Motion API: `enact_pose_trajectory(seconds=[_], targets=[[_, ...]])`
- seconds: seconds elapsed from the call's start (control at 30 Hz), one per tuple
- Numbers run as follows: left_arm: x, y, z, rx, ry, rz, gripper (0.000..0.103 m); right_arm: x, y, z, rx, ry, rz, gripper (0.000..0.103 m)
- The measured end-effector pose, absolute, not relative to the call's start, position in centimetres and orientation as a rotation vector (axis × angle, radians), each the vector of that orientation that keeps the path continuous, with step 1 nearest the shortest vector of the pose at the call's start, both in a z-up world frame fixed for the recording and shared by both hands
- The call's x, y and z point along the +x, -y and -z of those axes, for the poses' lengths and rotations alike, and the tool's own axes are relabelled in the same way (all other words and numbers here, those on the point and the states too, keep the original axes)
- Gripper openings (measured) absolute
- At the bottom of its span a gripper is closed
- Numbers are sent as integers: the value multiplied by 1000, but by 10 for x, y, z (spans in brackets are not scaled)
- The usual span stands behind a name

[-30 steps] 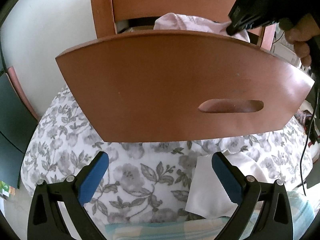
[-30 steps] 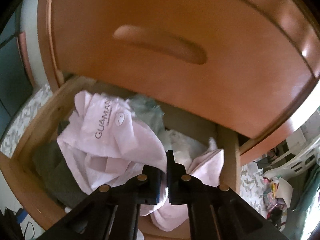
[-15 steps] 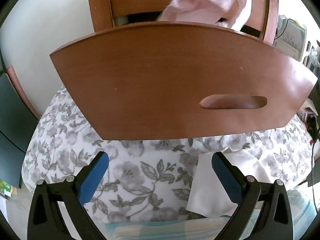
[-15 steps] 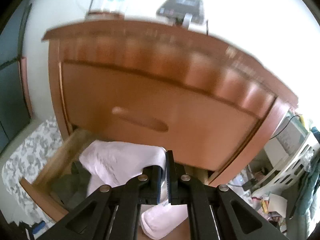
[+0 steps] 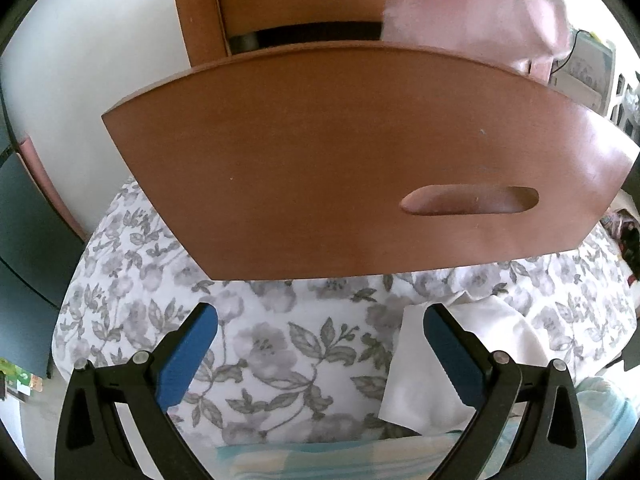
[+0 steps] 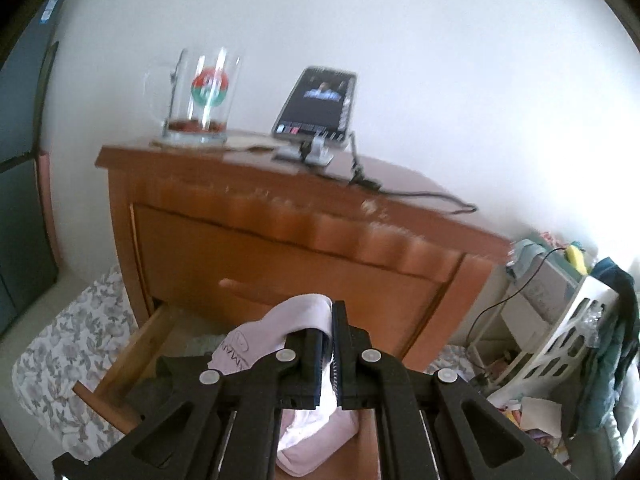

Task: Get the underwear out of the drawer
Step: 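Lift the pink shirt up out of the drawer with the right gripper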

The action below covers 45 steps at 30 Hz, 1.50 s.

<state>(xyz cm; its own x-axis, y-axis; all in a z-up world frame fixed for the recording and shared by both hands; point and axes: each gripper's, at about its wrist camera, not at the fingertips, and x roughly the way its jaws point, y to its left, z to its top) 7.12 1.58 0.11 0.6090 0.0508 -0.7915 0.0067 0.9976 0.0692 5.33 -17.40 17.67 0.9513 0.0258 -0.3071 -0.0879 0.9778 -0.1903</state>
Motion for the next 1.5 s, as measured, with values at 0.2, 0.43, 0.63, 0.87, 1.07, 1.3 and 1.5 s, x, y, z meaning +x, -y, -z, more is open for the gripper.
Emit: enact_pose_trajectory(seconds=[0.2, 0.43, 0.63, 0.87, 1.07, 1.3, 1.5], targets=[[67, -13, -5, 87, -893, -42, 102, 22, 191, -203, -188, -243, -41, 4], [61, -8, -10, 112, -858, -57, 102, -20, 205, -227, -171, -167, -33, 4], [57, -4, -14, 131, -834, -70, 102, -49, 219, -237, -144, -140, -46, 4], [52, 0, -18, 153, -802, -84, 102, -83, 229, -245, -140, -105, -54, 4], [47, 3, -21, 159, -775, -77, 102, -105, 236, -245, -147, -102, -54, 4], [42, 1, -24, 146, -755, -79, 102, -121, 242, -237, -138, -130, -51, 4], [39, 0, -26, 144, -747, -87, 102, -123, 246, -226, -117, -172, -68, 4]])
